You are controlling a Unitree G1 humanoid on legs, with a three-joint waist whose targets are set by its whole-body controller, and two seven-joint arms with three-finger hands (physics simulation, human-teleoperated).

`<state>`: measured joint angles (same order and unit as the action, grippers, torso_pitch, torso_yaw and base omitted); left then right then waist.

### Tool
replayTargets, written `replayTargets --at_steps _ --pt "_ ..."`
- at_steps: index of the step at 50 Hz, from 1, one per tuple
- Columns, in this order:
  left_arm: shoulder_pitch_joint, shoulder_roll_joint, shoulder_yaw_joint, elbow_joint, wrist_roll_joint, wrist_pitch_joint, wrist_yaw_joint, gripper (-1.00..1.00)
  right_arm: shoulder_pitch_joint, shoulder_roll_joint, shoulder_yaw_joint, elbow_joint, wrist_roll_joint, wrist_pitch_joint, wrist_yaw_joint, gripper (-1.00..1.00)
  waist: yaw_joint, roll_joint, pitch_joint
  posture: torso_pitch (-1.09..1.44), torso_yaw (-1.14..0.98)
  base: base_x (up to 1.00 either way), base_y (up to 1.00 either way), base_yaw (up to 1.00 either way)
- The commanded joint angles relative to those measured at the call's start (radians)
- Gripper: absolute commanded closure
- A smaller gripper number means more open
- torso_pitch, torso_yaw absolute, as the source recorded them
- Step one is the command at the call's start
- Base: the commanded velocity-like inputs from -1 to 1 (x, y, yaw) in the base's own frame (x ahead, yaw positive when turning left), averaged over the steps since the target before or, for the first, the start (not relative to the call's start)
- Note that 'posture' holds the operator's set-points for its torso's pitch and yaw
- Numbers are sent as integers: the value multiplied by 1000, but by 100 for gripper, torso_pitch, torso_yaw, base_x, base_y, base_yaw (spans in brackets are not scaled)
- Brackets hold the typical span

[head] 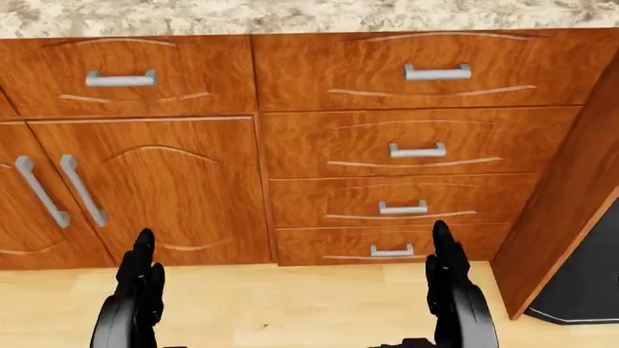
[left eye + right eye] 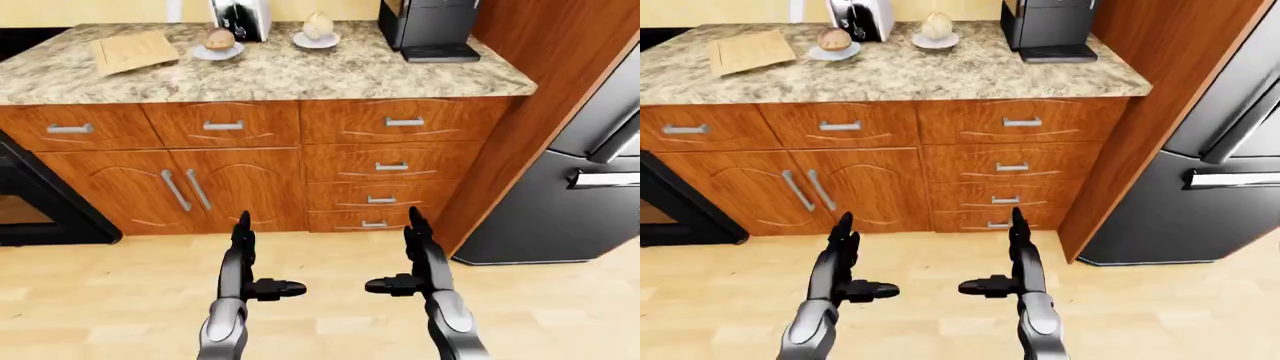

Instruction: Place all breads on the cutting board.

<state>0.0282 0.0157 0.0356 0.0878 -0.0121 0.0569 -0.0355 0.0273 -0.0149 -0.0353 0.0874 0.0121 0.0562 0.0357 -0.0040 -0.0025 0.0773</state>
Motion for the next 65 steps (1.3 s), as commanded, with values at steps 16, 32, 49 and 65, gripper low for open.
replayTargets --at_steps 16,32,49,65 --pt "-21 13 14 -321 13 99 -11 -100 -38 3 12 -232 40 79 7 -100 21 5 -70 0 0 0 0 14" --pt "-56 20 21 -454 27 235 -34 -100 -71 -3 5 -334 21 185 -18 -100 10 -76 -56 0 0 0 6 93" --pt "-175 50 46 -656 38 490 -46 -100 -187 -40 -49 -581 45 457 -34 -100 6 37 -66 0 0 3 1 0" --pt "-278 72 52 -740 50 628 -57 -100 -307 -81 -99 -667 101 586 -98 -100 0 2 -24 0 0 34 0 0"
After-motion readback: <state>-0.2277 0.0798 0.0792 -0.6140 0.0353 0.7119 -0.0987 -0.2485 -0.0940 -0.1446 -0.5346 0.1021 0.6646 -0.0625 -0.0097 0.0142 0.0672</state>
